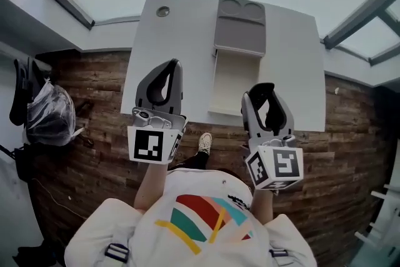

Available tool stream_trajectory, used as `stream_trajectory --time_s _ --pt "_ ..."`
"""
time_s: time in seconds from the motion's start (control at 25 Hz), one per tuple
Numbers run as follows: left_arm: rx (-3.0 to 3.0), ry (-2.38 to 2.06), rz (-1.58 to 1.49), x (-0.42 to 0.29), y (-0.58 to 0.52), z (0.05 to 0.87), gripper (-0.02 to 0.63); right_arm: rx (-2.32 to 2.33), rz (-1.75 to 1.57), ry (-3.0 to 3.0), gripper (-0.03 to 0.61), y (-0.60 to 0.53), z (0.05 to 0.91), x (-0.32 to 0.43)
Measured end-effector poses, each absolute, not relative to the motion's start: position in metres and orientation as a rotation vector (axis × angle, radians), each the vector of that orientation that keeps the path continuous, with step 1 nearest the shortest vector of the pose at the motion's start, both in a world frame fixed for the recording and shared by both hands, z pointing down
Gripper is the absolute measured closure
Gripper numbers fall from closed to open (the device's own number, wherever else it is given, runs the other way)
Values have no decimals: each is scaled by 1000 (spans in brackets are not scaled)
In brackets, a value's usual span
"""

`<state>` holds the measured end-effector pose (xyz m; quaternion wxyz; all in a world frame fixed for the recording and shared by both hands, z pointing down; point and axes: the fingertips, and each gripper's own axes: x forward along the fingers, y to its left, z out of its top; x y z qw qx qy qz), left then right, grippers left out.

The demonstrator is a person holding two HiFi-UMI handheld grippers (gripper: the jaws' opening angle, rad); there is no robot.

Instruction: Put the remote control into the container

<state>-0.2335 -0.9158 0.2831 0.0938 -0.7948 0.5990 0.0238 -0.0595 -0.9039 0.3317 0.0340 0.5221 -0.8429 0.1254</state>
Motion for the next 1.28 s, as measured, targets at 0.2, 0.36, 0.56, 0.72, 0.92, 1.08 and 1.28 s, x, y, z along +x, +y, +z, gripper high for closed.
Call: stream_trajectory --time_s 0.2,0.36,0.56,0.72,0.92,1.08,1.28 --pt "-2379 1817 84 -247 -948 296 606 1558 392 -2540 345 -931 343 -73" --pt "-2411 1834 80 -241 -962 310 606 1521 453 -2494 345 -944 359 -71" --pt "-2425 1884 88 -239 -975 324 606 1427 498 -2455 345 -962 384 -78" --pt "-2419 1918 82 -245 -979 331 606 1364 475 -2413 345 -971 403 -85" --pt "-2417 1940 71 -250 -984 339 606 1283 528 -2345 345 -990 441 -91" --pt "-2423 1966 54 -253 -984 347 606 1222 558 -2264 345 -1005 479 -95" --pt "-2434 1977 36 -255 -983 355 606 1135 577 -2161 345 -1010 525 -104"
